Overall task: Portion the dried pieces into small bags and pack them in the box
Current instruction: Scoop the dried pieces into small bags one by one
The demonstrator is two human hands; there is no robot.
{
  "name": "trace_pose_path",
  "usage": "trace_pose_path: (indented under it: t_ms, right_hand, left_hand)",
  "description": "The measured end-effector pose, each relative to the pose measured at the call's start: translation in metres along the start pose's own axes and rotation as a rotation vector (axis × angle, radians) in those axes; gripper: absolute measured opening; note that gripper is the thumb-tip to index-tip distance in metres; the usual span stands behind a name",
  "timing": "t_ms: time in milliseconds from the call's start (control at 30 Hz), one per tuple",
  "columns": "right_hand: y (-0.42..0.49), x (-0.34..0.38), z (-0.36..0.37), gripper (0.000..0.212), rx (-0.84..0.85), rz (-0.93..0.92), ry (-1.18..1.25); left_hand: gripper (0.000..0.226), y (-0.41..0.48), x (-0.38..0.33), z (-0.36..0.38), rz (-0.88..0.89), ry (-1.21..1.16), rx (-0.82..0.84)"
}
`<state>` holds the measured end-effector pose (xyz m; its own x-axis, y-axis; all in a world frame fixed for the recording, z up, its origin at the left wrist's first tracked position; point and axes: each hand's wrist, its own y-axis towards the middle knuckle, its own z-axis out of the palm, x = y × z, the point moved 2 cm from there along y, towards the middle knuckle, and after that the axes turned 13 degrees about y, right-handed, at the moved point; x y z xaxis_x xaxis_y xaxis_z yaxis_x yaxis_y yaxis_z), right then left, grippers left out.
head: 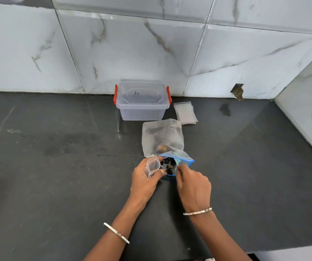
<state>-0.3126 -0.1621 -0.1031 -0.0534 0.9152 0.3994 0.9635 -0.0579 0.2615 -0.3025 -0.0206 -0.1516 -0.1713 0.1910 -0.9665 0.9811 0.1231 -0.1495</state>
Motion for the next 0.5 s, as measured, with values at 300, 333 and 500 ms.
trace_pose_path:
  t_ms: [300, 333, 500]
  right_hand:
    - [0.0, -0.012, 0.003, 0.007, 0.125, 0.434, 0.769]
    - [0.0, -0.013, 0.002, 0.006, 0.125, 0.464, 0.814]
    - [0.003, -0.015, -0.001, 0.004, 0.13, 0.632, 1.046]
  left_hand:
    - [0.045, 0.007, -0.004, -0.001, -0.043, -0.182, 0.061]
    - [0.045, 0.008, -0.004, -0.001, -0.045, -0.192, 0.069]
    - [0.049, 0.009, -0.002, -0.002, -0.052, -0.263, 0.104]
